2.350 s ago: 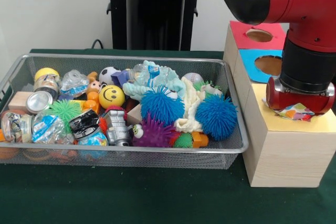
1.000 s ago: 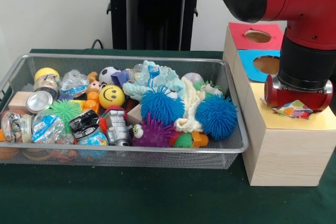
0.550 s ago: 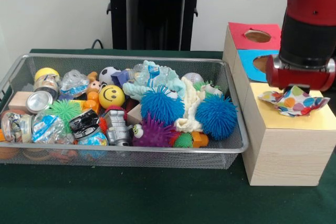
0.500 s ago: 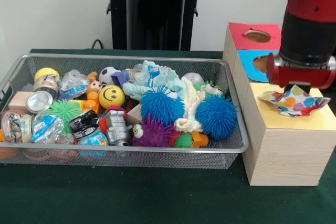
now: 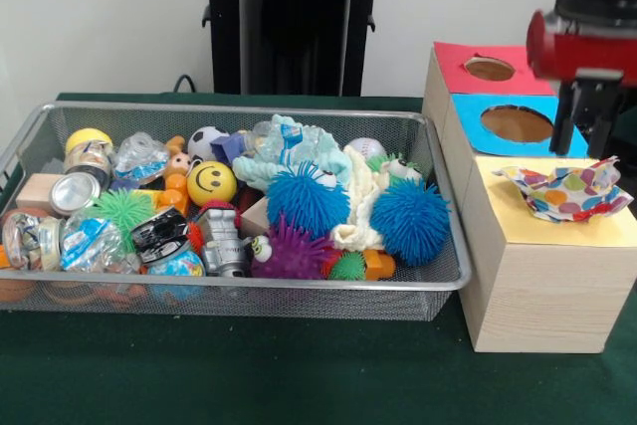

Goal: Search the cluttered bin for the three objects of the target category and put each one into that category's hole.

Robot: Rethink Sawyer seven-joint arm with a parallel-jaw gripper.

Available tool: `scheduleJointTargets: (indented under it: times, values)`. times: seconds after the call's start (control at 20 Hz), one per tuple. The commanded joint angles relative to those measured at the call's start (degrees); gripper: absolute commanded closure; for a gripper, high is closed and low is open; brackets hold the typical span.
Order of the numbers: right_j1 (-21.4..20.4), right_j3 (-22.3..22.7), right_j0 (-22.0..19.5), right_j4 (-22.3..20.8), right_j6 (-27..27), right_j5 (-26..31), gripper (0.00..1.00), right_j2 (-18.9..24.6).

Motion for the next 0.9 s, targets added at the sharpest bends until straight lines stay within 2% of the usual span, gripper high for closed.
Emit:
scheduleJointTargets:
  times: [0.05, 0.2, 0.4, 0.55, 0.9]
  values:
    - [-7.3, 4.0, -3.1, 1.8, -3.2, 8.9, 0.00, 2.4]
    - [-11.1, 8.2, -5.2, 3.2, -5.9, 8.9, 0.00, 3.4]
    - [-13.4, 10.7, -7.0, 3.9, -8.3, 9.4, 0.00, 4.1]
    - [-14.1, 11.6, -8.4, 3.5, -9.8, 9.4, 0.00, 4.4]
    - [-12.6, 15.4, -13.4, 1.4, -13.7, 3.5, 0.00, 7.0]
